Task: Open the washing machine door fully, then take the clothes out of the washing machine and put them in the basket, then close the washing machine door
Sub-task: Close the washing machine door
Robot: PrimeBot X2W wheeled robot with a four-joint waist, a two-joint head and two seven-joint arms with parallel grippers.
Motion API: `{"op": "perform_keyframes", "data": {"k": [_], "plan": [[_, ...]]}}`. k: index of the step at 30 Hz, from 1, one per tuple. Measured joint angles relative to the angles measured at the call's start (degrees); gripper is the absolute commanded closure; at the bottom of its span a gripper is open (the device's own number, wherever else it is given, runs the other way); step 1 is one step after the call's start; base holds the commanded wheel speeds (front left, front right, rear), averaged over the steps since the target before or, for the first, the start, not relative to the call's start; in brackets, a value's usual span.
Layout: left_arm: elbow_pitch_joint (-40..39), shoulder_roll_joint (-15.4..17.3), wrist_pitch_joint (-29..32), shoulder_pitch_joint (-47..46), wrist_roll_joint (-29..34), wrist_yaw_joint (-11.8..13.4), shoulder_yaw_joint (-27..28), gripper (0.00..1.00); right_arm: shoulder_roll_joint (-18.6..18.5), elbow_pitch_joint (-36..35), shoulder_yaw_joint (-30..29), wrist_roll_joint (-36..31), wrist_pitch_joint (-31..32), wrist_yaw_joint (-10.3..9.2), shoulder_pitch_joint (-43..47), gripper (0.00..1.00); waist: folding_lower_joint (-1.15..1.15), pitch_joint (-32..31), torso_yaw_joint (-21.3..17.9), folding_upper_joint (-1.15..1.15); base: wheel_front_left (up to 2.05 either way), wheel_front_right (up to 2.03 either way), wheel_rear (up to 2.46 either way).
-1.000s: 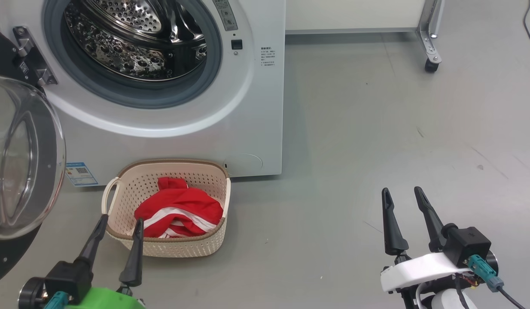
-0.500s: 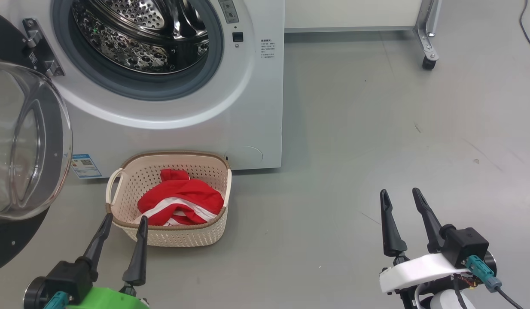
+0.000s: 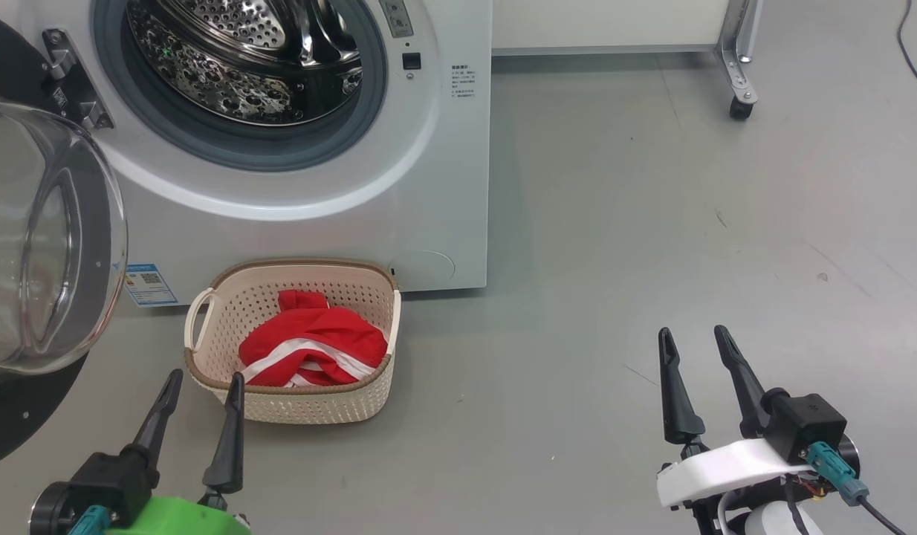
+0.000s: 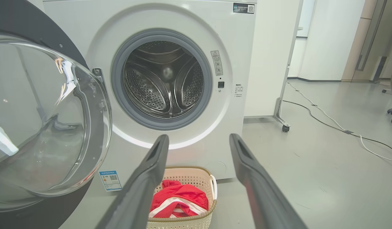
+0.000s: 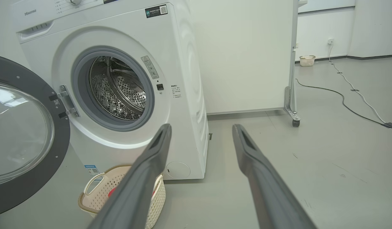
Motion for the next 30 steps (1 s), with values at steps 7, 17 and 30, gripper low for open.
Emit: {"op": "perform_keyframes", "data": {"k": [7,17,30], "plan": [[-0.13,0.08,0.00,0.35,0.21,0.00,0.00,0.00,0.00,-0.05,-0.03,0.00,0.00,-0.01,0.00,0.00,0.00,0.04,-0.07,0.00,0.00,0.00,0.00],[-0.15,0.08,0.00,0.87,0.64,0.00,0.51,0.00,0.00,-0.10,-0.01,0.01,0.00,-0.07,0.00,0.00,0.00,0.23,-0.02,0.00,0.00,0.00,0.00],[-0.10,0.07,0.00,0.90,0.88,0.00,0.62,0.00,0.00,-0.24,0.05,0.29,0.00,-0.09,0.01,0.00,0.00,0.46,0.19,0.00,0.00,0.00,0.00]]}}
